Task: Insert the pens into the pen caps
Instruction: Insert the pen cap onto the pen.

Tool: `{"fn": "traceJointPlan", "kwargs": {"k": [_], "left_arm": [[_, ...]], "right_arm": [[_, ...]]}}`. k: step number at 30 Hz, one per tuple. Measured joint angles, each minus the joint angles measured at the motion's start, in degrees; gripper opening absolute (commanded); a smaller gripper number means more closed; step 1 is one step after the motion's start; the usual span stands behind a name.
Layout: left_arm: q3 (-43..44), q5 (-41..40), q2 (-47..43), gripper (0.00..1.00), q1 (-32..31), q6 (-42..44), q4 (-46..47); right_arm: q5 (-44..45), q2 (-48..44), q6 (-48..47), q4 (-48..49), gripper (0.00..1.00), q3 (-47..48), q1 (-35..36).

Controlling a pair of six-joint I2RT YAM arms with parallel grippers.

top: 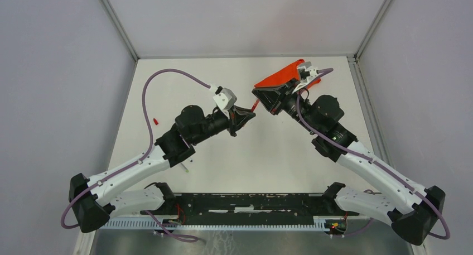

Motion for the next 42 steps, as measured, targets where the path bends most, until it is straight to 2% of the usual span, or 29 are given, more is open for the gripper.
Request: {"fn": "traceJointPlan", "kwargs": {"k": [8,17,23,28,42], "left_arm": [[0.17,-1.42,0.9,0.02,-0.11,0.17,-5.25],[2.21,-1.73,3.69,0.02,-0.46,3.43,-11.02],[4.35,-1.75,5.07,0.02,-0.5,4.46,-13.73],[5.75,-2.14,5.66,0.02,-0.52,5.35,-15.82],[6.38,-4.42,6.19,0.02,-0.31,6.36,-16.35]], "right_arm": [[2.56,-1.05,0.7,5.4,0.0,-7.45,0.92],[13.55,-1.86,4.85,19.34,0.0,-18.73,5.6],[19.04,-1.29,5.81,23.67,0.0,-20.96,7.76],[19.32,-0.33,4.26,22.93,0.0,-19.74,8.15],[17.64,2.89,-4.09,10.58,0.0,-11.08,9.01]]}}
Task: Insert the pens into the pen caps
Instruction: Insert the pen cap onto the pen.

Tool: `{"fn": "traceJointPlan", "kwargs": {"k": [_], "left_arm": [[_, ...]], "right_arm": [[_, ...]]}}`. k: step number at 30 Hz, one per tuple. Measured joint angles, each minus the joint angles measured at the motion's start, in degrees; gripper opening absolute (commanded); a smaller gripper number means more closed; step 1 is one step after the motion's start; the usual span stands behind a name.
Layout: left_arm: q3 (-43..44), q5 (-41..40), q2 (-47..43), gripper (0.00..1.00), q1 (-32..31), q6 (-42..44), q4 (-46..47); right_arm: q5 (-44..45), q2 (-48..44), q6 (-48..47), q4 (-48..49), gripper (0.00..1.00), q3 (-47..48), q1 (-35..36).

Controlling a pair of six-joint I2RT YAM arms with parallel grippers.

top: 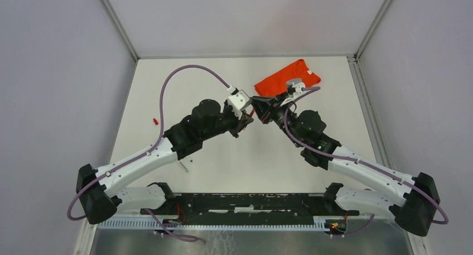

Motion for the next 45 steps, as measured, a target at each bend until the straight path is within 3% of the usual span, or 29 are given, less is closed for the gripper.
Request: {"fn": "traceJointPlan", "kwargs": {"k": [10,18,24,32,37,45], "left_arm": [[0.0,-0.5,0.59,0.02,0.04,0.0,-2.84],[0.0,-0.07,1.49,0.02,-0.09,0.22,-3.45],[0.0,0.42,1.6,0.02,-0.2,0.5,-4.83],[0.24,0.46,2.08,0.02,-0.13,0.74,-4.46],[0.31,2.23,2.8,0.02,-0.57,0.94,-4.55],[0.31,1.6,4.24,0.02,-0.28,1.46,-5.75]], "right_arm": [[1.42,0.61,-0.39,-3.63,0.0,0.11,0.98],[-10.01,-0.79,6.08,7.78,0.0,-8.22,-5.29],[-13.88,-0.87,8.66,10.03,0.0,-10.19,-7.02],[-4.76,-1.62,1.88,5.27,0.0,-7.76,-2.32],[0.76,-4.26,-1.05,10.1,0.0,-12.52,0.79],[0.81,-0.96,-2.27,11.47,0.0,-12.0,1.18]]}}
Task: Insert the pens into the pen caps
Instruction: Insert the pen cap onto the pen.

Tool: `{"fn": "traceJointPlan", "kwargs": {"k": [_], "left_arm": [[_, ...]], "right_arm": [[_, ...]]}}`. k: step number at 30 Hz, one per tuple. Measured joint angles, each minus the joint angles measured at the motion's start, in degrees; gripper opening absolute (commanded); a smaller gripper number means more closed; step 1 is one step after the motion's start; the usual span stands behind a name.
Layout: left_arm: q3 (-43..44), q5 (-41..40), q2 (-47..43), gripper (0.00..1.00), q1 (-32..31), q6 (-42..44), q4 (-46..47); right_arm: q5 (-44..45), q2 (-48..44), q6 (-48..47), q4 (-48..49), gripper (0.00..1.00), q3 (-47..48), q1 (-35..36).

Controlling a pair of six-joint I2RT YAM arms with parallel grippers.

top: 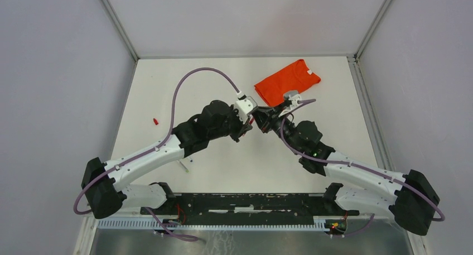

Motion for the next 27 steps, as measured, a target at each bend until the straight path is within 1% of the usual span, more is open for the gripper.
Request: {"fn": "traceJointPlan", "kwargs": {"k": [3,10,15,18,21,24,27], "left_arm": [[0.02,-1.05,0.0,0.02,0.35,-0.02,-0.22],[0.02,-2.62,0.0,0.02,0.87,-0.04,0.9],[0.02,-3.08,0.02,0.02,0.92,-0.07,0.76],[0.0,-2.95,0.04,0.02,0.85,-0.07,0.17],[0.0,-2.25,0.04,0.02,0.28,-0.07,-0.02],[0.0,-0.74,0.04,0.02,-0.42,-0.04,1.16],[0.0,0.81,0.2,0.02,-0.63,-0.02,2.51]], "right_arm": [[-3.37,2.56,-0.72,-3.43,0.0,3.39,-1.49],[-16.15,4.85,-0.92,-10.86,0.0,8.9,-7.93],[-21.33,5.9,-0.98,-12.26,0.0,10.08,-10.05],[-21.79,4.98,-0.33,-9.64,0.0,7.78,-10.21],[-20.22,1.75,1.16,-3.96,0.0,2.21,-10.12],[-16.72,-2.03,3.41,4.2,0.0,-4.42,-9.68],[-12.79,-4.09,4.83,10.01,0.0,-8.57,-8.68]]}}
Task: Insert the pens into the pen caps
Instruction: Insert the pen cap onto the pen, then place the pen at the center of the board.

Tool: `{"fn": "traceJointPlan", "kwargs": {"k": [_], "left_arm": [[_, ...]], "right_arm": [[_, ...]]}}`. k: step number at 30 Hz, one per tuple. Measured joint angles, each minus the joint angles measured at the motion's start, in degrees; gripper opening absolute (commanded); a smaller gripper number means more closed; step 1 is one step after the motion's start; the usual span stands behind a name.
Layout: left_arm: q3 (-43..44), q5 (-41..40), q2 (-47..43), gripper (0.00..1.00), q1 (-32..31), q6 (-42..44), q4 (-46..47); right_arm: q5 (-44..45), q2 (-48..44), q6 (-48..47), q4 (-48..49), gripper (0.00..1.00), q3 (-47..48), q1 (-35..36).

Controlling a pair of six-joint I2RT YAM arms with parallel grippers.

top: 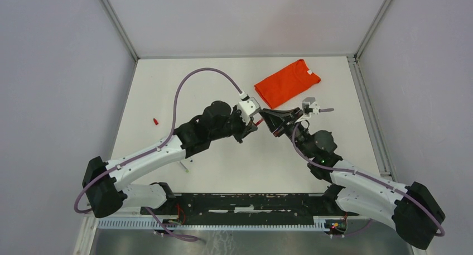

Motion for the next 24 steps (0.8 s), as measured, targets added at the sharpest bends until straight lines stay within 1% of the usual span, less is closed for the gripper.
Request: {"fn": "traceJointPlan", "kwargs": {"k": [4,5,8,11,12,13,15,17,20,24], "left_arm": [[0.0,1.22,0.57,0.02,-0.07,-0.02,2.25],[0.0,1.27,0.61,0.02,-0.07,-0.02,2.86],[0.0,1.27,0.61,0.02,-0.07,-0.04,4.52],[0.0,1.36,0.61,0.02,0.0,-0.04,6.4],[0.0,1.38,0.59,0.02,0.0,-0.11,7.96],[0.72,1.03,0.59,0.02,0.13,-0.11,11.72],[1.38,1.01,-0.35,0.02,0.72,-0.15,12.61],[1.38,0.83,-1.4,0.02,0.87,-0.15,16.41],[1.4,0.09,-4.5,0.02,0.96,-0.15,21.7],[1.4,-1.46,-9.9,0.02,1.11,-0.17,26.97]], "right_arm": [[4.28,-1.38,0.42,2.75,0.0,-1.86,1.01],[4.85,-1.51,0.46,2.8,0.03,-1.68,1.03],[5.86,-1.73,0.48,2.19,0.19,-0.33,1.03],[6.36,-2.4,-0.26,-1.2,0.38,2.45,1.01],[6.21,-3.06,-1.31,-4.66,0.42,3.74,1.01],[5.6,-3.72,-1.81,-8.2,0.45,4.28,1.18],[6.05,-5.03,-2.6,-11.65,0.52,6.64,1.27],[6.82,-7.21,-5.64,-17.7,0.56,10.97,1.25],[7.65,-10.95,-10.73,-25.14,0.57,15.56,1.29],[7.85,-14.38,-15.67,-29.88,0.57,18.73,1.29]]}}
